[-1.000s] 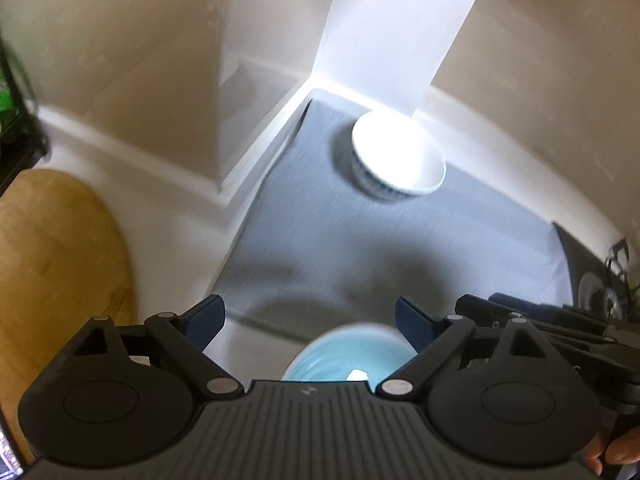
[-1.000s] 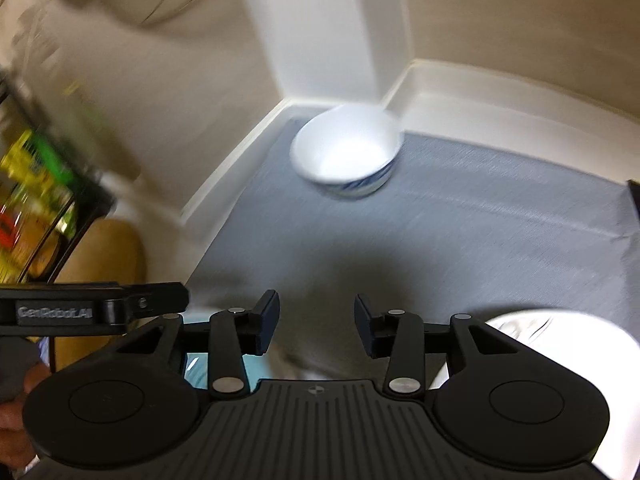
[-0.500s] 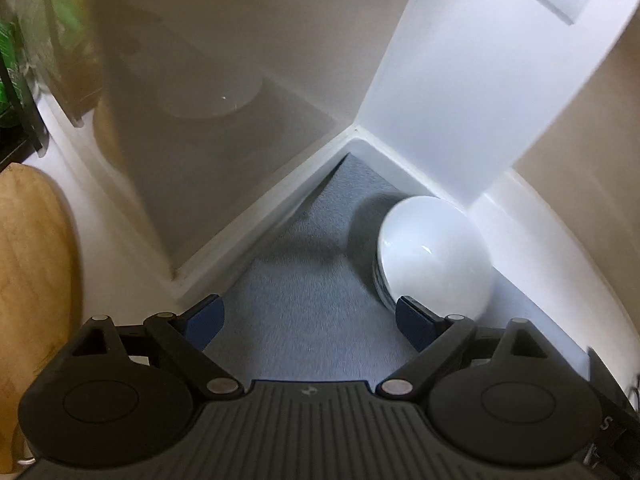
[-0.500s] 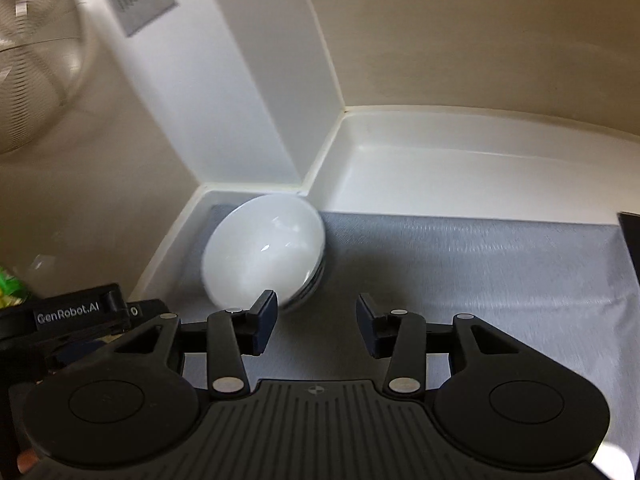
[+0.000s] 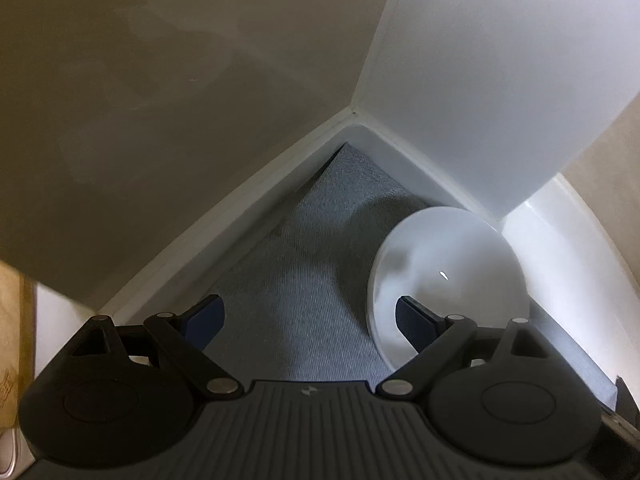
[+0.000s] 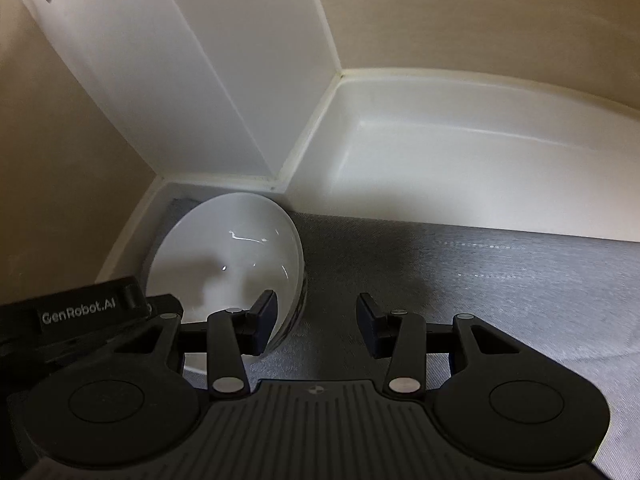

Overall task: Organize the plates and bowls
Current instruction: 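Move both grippers to the white bowl with the blue rim band, then close both grippers on the blue-banded bowl rim, then lift the blue-banded bowl and carry it over the bowl stack, then lower the blue-banded bowl into the stack and open both grippers, then close both grippers on the rim of the bowl stack, then lift the bowl stack and carry it over the flower plate stack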

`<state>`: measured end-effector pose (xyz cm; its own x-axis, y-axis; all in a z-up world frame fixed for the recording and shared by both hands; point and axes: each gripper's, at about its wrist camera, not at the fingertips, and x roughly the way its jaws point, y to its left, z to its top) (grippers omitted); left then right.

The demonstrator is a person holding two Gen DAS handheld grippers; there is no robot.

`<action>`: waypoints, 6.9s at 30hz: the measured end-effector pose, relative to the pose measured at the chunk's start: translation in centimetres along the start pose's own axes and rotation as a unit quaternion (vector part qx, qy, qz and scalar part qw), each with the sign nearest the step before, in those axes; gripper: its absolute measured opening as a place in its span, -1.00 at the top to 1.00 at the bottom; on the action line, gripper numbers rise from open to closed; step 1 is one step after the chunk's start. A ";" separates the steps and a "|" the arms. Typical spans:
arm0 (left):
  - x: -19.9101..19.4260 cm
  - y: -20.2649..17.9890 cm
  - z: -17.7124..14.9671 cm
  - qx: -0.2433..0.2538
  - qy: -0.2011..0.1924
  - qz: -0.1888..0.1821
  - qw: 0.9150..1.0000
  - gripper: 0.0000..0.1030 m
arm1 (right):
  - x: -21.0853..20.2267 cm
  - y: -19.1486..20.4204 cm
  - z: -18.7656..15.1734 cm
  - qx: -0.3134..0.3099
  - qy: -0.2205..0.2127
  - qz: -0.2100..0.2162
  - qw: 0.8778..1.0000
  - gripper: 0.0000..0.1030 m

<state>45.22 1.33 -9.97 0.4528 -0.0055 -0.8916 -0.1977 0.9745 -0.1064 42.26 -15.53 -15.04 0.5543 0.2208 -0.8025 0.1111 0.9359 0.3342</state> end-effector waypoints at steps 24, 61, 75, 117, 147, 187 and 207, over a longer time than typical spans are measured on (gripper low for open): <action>1.7 -1.0 0.3 0.052 0.028 -0.064 0.996 0.81 | 1.7 1.6 -0.1 -0.028 0.010 0.014 0.999 0.76; -12.4 9.8 -9.6 0.097 0.005 -0.127 0.987 0.80 | -13.7 8.8 -11.6 -0.098 -0.044 0.032 0.994 0.73; -13.7 13.5 -14.1 0.112 0.030 -0.122 0.986 0.78 | -14.6 10.5 -16.9 -0.117 -0.005 0.024 0.993 0.73; -13.5 14.9 -14.2 0.093 0.074 -0.165 0.979 0.31 | -13.4 10.9 -17.2 -0.126 0.034 0.027 0.991 0.69; -14.0 17.7 -14.2 0.075 -0.002 -0.129 0.989 -0.99 | -15.1 8.0 -17.8 -0.084 0.020 0.020 0.996 -0.14; -8.1 16.3 -14.9 0.058 0.080 -0.150 0.984 -0.99 | -10.0 6.0 -18.1 0.002 0.112 0.050 0.992 -0.25; -5.6 17.8 -14.4 0.012 0.112 -0.191 0.975 -0.99 | -9.0 6.6 -17.8 -0.006 0.134 0.059 0.989 -0.53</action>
<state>26.68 15.46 -13.15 0.2875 -0.4151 -0.8632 -0.0313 0.8967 -0.4416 23.33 -6.40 -14.42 0.3250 0.3921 -0.8606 0.0485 0.9019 0.4293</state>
